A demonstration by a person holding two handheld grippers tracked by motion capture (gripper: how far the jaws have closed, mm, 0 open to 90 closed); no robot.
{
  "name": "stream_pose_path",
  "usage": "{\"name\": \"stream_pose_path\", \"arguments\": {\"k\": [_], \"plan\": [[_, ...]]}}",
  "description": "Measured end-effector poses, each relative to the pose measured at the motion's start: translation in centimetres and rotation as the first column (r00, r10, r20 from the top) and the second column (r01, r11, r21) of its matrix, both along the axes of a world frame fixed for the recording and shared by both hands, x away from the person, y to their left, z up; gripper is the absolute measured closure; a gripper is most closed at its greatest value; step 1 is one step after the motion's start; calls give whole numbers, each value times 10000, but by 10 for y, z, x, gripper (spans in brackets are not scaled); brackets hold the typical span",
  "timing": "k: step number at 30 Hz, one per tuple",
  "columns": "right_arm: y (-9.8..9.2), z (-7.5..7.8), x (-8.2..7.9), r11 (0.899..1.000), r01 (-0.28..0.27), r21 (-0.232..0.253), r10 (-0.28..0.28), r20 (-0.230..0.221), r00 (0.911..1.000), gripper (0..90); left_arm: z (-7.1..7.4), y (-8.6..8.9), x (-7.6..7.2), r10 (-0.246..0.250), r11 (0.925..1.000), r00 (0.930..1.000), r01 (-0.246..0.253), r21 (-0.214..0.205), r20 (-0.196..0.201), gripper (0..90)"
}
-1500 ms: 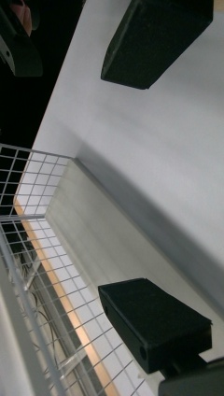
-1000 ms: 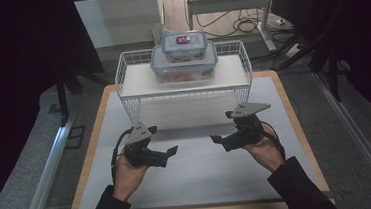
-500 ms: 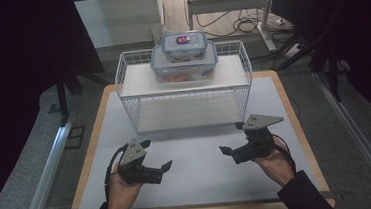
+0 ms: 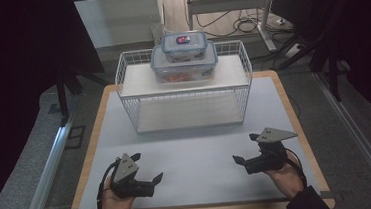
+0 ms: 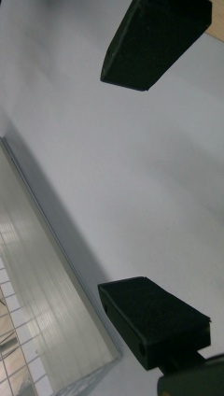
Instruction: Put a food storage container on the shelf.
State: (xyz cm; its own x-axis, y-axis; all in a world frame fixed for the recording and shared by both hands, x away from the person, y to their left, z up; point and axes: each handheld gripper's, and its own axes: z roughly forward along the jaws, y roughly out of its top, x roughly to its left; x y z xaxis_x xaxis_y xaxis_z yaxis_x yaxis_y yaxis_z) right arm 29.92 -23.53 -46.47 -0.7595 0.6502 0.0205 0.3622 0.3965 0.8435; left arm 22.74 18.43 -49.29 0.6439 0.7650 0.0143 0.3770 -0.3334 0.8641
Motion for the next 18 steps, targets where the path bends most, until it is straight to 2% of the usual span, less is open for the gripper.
{"name": "stream_pose_path", "arguments": {"k": [7, 10, 15, 18], "plan": [[-13, -8, -8, 9993, 361, -131, -362, -87, 9993, 29, -8, 5, -8, 127, 9996, 9998, -123, 253, -160, 28], [-16, -12, -11, 9985, 433, -330, -438, -147, 9989, 29, -12, 5, -9, 159, 9989, 9996, -149, 434, -231, 28], [-20, -20, -15, 9960, 609, -653, -627, -257, 9977, 32, -20, 6, -9, 194, 9980, 9980, -158, 605, -602, 28], [-23, -26, -17, 9953, 663, -706, -702, -543, 9961, 32, -24, 6, -7, 317, 9968, 9955, -249, 764, -898, 27]]}}
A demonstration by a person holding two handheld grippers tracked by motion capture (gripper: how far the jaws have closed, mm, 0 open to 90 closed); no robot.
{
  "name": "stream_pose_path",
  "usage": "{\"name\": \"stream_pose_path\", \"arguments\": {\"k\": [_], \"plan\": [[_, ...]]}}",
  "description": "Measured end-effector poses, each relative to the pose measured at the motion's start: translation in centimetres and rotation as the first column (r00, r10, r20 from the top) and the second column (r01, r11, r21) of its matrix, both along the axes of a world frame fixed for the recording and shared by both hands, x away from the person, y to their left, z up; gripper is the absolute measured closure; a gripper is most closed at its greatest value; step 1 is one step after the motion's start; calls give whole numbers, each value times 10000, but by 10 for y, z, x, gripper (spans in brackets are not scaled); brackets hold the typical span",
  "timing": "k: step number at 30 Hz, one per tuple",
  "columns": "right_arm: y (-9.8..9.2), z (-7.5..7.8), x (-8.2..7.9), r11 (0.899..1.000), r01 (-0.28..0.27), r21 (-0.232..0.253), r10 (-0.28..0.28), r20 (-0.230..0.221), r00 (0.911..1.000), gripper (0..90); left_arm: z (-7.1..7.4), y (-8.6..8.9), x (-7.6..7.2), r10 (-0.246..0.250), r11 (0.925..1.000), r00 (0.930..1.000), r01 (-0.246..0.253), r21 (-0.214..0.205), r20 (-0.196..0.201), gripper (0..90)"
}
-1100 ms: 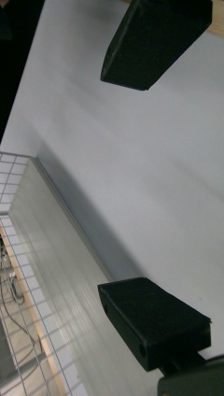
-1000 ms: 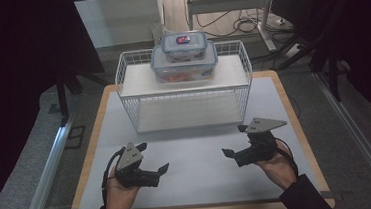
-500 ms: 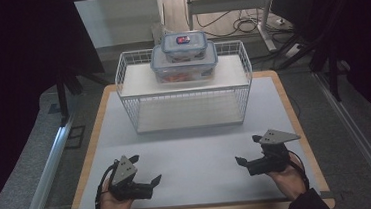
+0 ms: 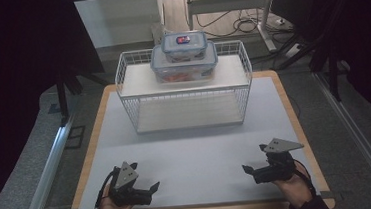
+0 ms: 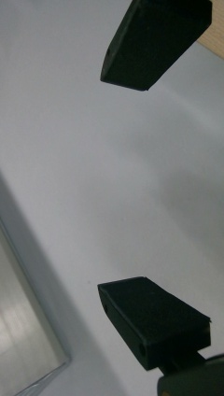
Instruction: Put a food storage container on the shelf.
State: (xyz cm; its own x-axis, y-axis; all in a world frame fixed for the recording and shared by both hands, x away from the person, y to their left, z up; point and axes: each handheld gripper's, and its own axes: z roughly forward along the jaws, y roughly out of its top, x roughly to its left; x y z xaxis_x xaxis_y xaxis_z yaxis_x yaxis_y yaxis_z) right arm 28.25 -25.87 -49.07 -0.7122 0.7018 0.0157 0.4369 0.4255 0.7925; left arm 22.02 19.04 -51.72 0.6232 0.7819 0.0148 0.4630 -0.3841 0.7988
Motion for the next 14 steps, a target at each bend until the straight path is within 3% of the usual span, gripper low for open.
{"name": "stream_pose_path", "arguments": {"k": [8, 14], "plan": [[-6, -9, 0, 10000, 22, -83, -27, -695, 9976, 32, -6, 3, 4, 121, 9999, 9988, -124, -62, -485, 27], [-4, -14, 3, 9995, 11, -302, -43, -1040, 9946, 33, -6, 1, 5, 57, 10000, 9986, -55, 42, -528, 27]]}}
